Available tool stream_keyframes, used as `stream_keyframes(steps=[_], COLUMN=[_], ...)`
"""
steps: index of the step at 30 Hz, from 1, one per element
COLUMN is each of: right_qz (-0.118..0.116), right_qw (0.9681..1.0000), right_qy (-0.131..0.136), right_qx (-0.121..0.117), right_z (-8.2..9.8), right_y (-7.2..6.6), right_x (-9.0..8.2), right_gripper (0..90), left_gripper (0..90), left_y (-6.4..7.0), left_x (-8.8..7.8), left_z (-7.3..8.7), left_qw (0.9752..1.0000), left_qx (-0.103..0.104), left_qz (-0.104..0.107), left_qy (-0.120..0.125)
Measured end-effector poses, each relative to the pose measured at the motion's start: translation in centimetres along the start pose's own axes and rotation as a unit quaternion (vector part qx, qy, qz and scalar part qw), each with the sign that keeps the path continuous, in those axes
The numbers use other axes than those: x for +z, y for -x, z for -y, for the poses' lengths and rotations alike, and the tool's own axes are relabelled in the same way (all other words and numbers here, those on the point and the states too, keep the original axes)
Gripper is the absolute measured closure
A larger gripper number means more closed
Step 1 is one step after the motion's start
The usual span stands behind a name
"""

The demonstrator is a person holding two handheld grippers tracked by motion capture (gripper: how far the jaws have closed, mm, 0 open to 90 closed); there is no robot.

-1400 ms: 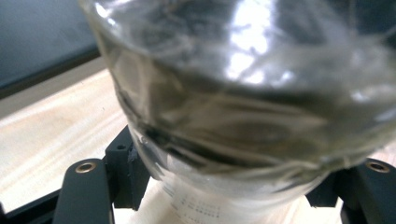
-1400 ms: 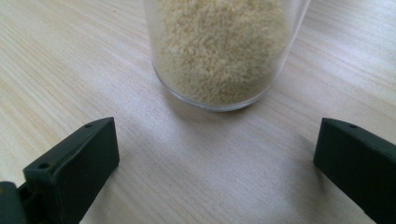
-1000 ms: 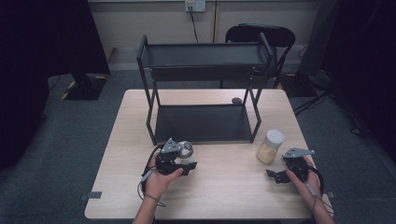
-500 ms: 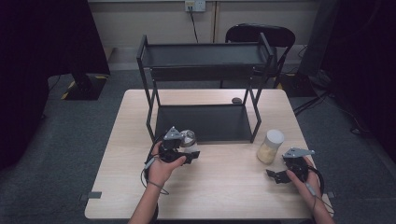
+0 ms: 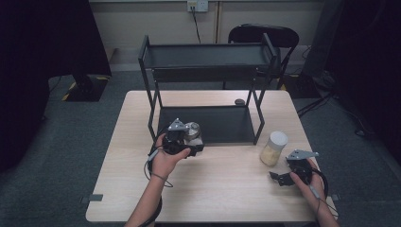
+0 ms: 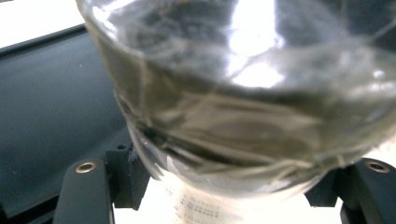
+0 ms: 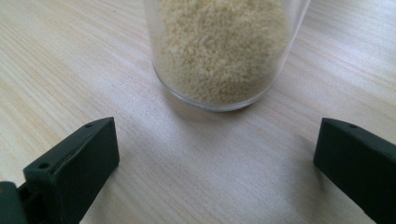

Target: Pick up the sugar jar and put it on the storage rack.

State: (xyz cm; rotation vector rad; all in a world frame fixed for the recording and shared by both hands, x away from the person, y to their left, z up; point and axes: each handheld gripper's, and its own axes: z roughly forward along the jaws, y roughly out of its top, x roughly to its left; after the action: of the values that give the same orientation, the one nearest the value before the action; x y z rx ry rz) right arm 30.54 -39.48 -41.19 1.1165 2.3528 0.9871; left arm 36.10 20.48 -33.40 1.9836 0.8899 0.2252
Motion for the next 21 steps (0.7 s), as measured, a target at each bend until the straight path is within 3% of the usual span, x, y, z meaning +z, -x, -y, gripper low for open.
stream_keyframes(steps=[21], right_qz=[0.0], right_qw=[1.0], right_qy=[0.0], right_qx=[0.0], right_z=[0.0], right_y=[0.0], right_x=[0.0], right_gripper=[0.0], left_gripper=[31.1], left_y=[-0.5], left_x=[-1.4], left_z=[-4.4], left_qw=[0.9999], left_qx=[0.007], left_qz=[-0.015], left_qy=[0.0])
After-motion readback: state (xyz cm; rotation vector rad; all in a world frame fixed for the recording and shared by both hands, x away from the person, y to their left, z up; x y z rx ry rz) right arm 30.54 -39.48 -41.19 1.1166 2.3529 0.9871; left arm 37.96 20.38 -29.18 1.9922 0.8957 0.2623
